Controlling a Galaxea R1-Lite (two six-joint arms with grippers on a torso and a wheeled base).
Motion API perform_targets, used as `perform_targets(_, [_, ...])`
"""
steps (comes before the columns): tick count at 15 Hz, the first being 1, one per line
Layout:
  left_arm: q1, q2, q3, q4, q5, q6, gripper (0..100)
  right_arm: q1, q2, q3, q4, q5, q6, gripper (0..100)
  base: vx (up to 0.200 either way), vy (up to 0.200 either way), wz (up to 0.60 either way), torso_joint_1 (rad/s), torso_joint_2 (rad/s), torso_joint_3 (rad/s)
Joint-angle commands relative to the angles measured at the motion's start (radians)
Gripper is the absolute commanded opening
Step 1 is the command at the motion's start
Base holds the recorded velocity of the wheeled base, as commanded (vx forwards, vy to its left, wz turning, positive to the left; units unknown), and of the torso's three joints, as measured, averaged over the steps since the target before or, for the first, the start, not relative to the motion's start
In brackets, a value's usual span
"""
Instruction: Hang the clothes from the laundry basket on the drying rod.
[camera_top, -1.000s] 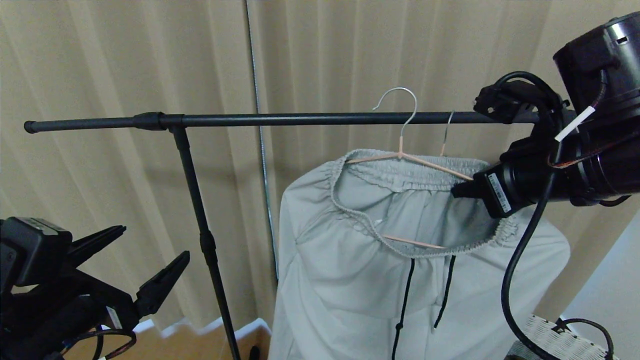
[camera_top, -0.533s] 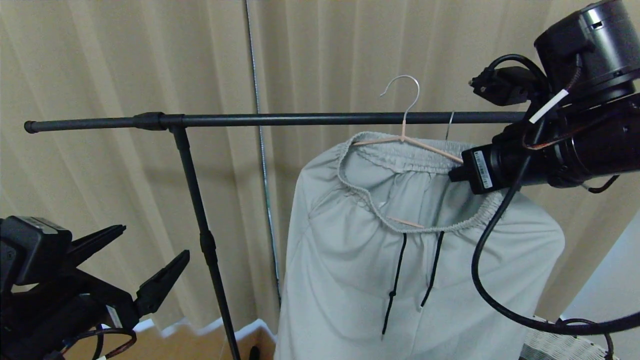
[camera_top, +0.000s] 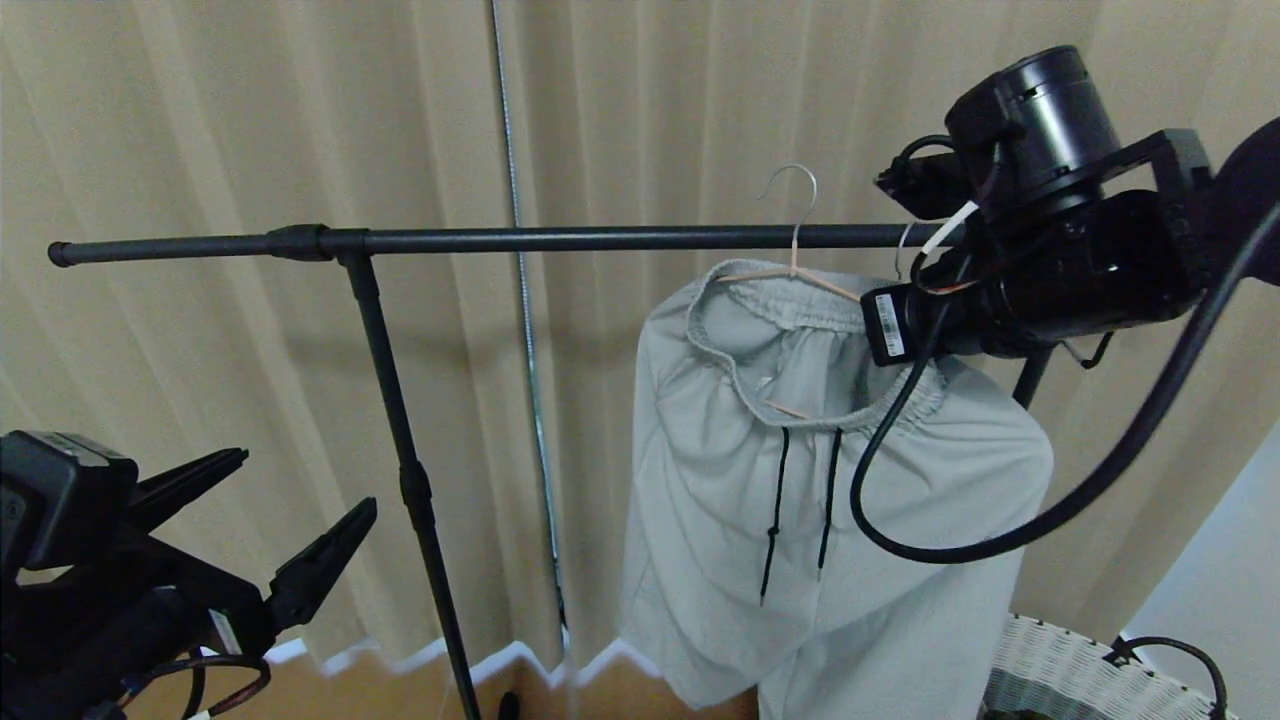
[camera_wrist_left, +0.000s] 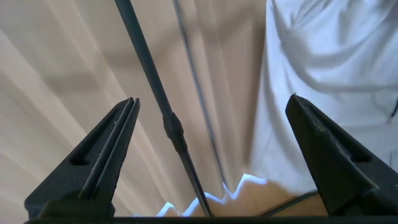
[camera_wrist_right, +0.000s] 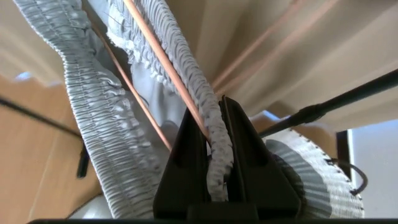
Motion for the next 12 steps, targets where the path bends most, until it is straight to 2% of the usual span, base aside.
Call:
perform_targets(1, [0.0,-0.001,0.0,0.0,0.0,0.0,100,-0.013,0.077,-0.043,-0.003,-0.009,-0.001,0,0.0,0.0,0.0,0.0,0.0,0.0])
perform_targets(3, [0.0,0.002,-0.002,0.0,0.0,0.0,100,-0.028,0.114,-0.086,0.003,-0.009,-0.004,0,0.0,0.0,0.0,0.0,0.0,0.0])
perform_targets(9, [0.0,0.005,0.0,0.0,0.0,0.0,100,-0.023,0.139,-0.097,0.009,-0.016,-0.01,0,0.0,0.0,0.0,0.0,0.0,0.0])
perform_targets(12, [0.0,0.008,0.0,0.002,0.0,0.0,100,-0.02,0.14,-0.12,0.009,-0.016,-0.044,0,0.0,0.0,0.0,0.0,0.0,0.0])
